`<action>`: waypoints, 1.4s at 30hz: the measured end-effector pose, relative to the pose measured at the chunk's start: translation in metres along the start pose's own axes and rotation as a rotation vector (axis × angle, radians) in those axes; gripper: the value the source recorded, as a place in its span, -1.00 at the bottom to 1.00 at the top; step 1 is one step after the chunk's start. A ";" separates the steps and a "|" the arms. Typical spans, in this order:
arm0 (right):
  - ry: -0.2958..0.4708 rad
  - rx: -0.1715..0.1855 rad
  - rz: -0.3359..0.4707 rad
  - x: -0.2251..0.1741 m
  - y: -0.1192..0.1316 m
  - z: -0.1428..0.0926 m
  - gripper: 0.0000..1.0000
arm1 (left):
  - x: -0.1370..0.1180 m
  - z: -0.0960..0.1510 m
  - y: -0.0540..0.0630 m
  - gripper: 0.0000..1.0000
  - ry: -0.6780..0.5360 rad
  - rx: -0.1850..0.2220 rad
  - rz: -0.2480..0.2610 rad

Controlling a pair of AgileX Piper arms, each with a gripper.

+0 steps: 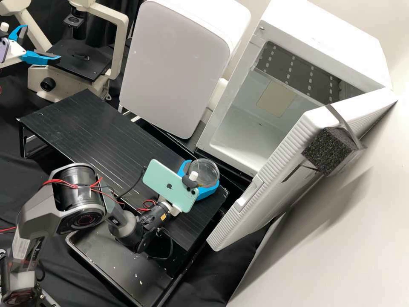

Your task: Take the petri dish out of the incubator

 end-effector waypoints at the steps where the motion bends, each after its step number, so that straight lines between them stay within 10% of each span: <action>1: -0.001 0.001 0.001 -0.001 0.000 0.000 -1.00 | 0.000 0.000 0.000 1.00 0.000 0.000 0.000; 14: -0.018 0.043 -0.020 -0.029 -0.001 -0.005 -1.00 | 0.000 0.000 0.000 1.00 0.000 0.000 0.000; 42: -0.002 -0.006 0.010 0.005 0.024 -0.004 -1.00 | 0.000 0.000 0.000 1.00 0.000 0.000 0.000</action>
